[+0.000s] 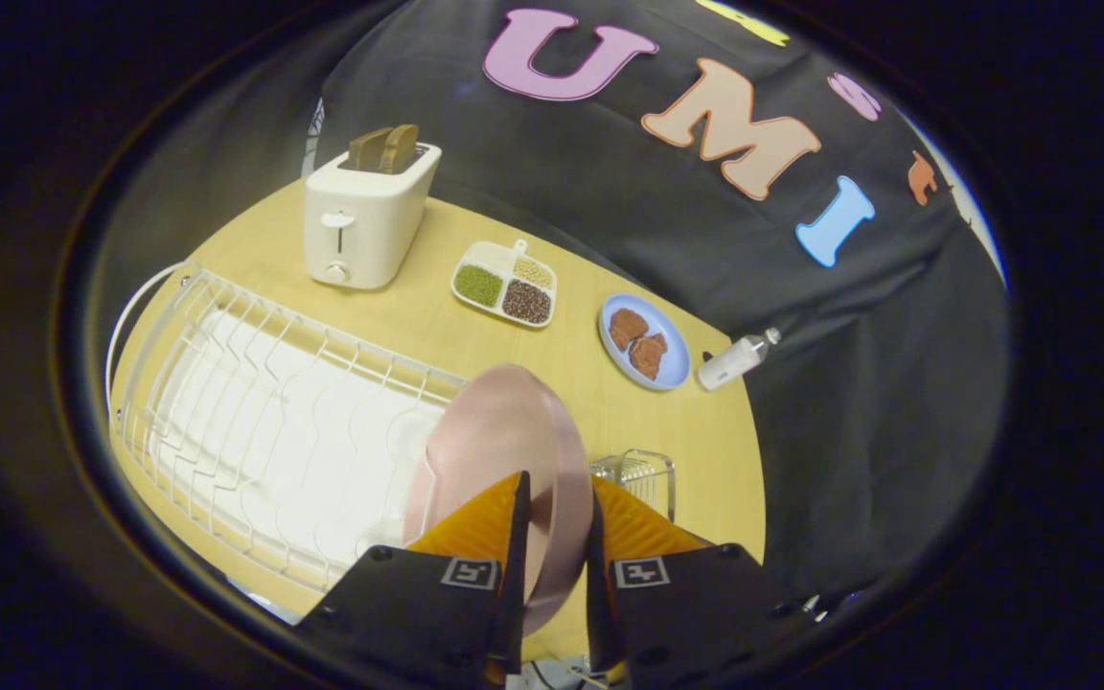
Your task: Take the plate from the dish rack, then take the spoon from the basket and place it into the plate.
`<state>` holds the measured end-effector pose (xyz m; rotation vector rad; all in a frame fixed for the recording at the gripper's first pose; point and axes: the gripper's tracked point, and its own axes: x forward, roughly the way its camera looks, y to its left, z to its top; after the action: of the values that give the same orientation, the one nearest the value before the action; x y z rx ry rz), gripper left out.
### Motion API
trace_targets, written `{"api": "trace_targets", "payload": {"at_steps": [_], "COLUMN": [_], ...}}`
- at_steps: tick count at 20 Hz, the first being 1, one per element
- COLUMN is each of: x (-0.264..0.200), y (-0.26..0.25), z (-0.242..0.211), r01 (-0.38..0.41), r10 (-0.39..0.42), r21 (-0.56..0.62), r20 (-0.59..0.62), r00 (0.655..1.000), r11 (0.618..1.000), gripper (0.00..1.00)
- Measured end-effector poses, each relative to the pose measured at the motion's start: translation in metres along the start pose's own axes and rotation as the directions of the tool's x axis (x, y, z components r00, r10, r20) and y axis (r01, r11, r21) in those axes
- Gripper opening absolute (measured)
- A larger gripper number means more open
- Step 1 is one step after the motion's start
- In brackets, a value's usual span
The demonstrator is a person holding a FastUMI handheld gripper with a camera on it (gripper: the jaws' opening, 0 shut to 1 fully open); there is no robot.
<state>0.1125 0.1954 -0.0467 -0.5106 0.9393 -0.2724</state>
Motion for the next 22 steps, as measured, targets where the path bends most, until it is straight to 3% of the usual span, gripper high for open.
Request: {"api": "trace_targets", "payload": {"at_steps": [6,14,16,22], "x": [-0.016,-0.052,-0.064,-0.106], "y": [-0.012,-0.023,-0.028,-0.060], "z": [0.031,0.077,0.088,0.090], "r01": [0.092,0.179,0.161,0.002], "r10": [-0.092,-0.164,-0.147,-0.049], "r21": [-0.001,-0.018,-0.005,0.093], "r20": [0.074,0.319,0.379,0.505], "r00": [0.993,0.934,0.914,0.862], "r11": [0.996,0.984,0.987,0.996], "gripper": [0.25,0.21,0.21,0.21]}}
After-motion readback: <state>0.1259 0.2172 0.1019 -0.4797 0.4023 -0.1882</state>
